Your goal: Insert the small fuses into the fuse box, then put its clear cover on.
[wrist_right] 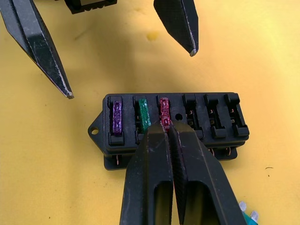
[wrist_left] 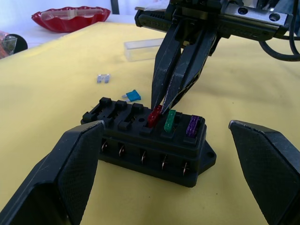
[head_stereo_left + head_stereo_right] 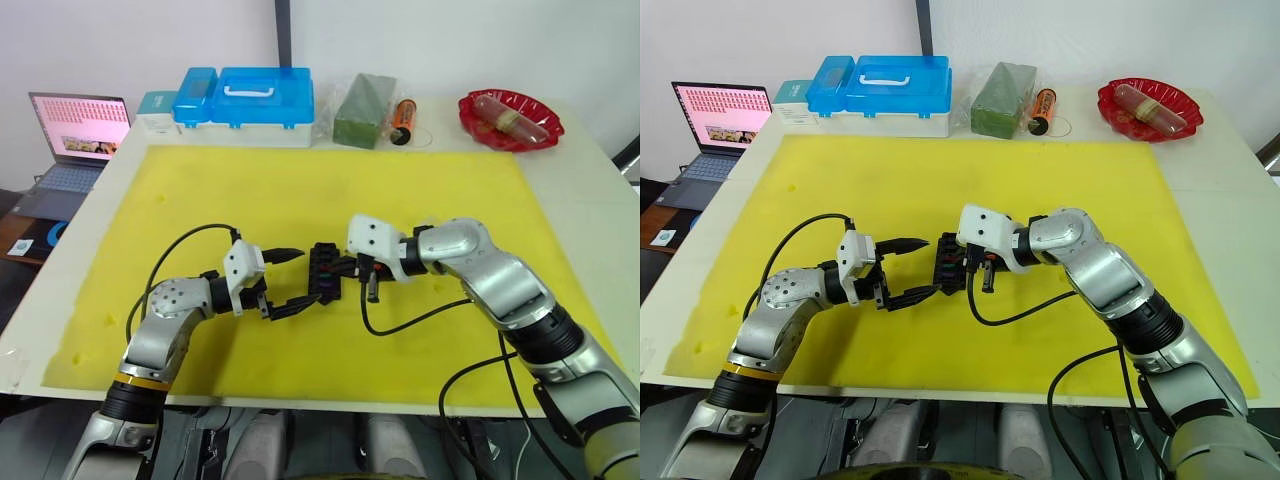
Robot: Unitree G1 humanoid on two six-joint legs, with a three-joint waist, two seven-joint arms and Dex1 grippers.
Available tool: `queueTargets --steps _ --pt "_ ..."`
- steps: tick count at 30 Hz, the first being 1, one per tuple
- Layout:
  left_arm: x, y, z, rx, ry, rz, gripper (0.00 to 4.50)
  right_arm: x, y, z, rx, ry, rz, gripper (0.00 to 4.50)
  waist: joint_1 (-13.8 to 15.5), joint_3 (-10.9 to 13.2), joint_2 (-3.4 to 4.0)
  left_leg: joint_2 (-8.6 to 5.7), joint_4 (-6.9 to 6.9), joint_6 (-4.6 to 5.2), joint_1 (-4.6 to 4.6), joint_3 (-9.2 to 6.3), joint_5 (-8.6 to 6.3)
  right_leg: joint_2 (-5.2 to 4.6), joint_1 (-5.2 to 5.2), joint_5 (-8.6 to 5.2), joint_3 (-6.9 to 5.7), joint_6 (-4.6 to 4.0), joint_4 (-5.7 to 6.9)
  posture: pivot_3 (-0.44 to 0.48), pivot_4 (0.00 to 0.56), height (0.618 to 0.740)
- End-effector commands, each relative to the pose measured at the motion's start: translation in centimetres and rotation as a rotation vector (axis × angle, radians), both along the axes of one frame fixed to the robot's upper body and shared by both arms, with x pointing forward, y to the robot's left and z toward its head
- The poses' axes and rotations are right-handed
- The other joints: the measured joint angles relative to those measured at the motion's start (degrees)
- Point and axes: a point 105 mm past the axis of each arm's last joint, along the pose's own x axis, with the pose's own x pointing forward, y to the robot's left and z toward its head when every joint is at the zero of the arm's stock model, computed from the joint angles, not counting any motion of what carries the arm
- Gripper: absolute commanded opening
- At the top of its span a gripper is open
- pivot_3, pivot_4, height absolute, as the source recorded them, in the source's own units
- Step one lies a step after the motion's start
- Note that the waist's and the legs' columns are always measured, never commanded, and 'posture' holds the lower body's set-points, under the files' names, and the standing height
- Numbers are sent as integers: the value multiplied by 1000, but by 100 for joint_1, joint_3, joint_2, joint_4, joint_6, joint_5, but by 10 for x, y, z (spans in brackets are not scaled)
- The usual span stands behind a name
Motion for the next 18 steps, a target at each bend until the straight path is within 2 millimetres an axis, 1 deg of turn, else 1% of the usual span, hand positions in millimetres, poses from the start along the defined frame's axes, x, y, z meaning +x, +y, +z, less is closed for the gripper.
queueTargets --steps 1,5,12,18 --pt "-3 -1 7 3 -39 -12 4467 2 0 4 -5 -25 3 0 1 0 0 0 0 0 0 0 0 0 0 0 0 0 0 0 150 740" --pt "-3 0 6 4 -39 -7 4500 2 0 8 17 -36 1 1041 4 0 0 0 0 0 1 0 0 0 1 0 0 0 0 0 150 740" --pt "-2 1 6 7 -41 -6 4500 2 -1 18 61 -44 -4 1041 6 0 0 0 0 0 0 0 0 0 1 0 0 0 0 0 150 740" --pt "0 -1 9 4 -48 -12 4500 -2 -4 31 103 -4 24 1041 6 0 0 0 0 0 0 0 0 0 1 0 0 0 0 0 150 740"
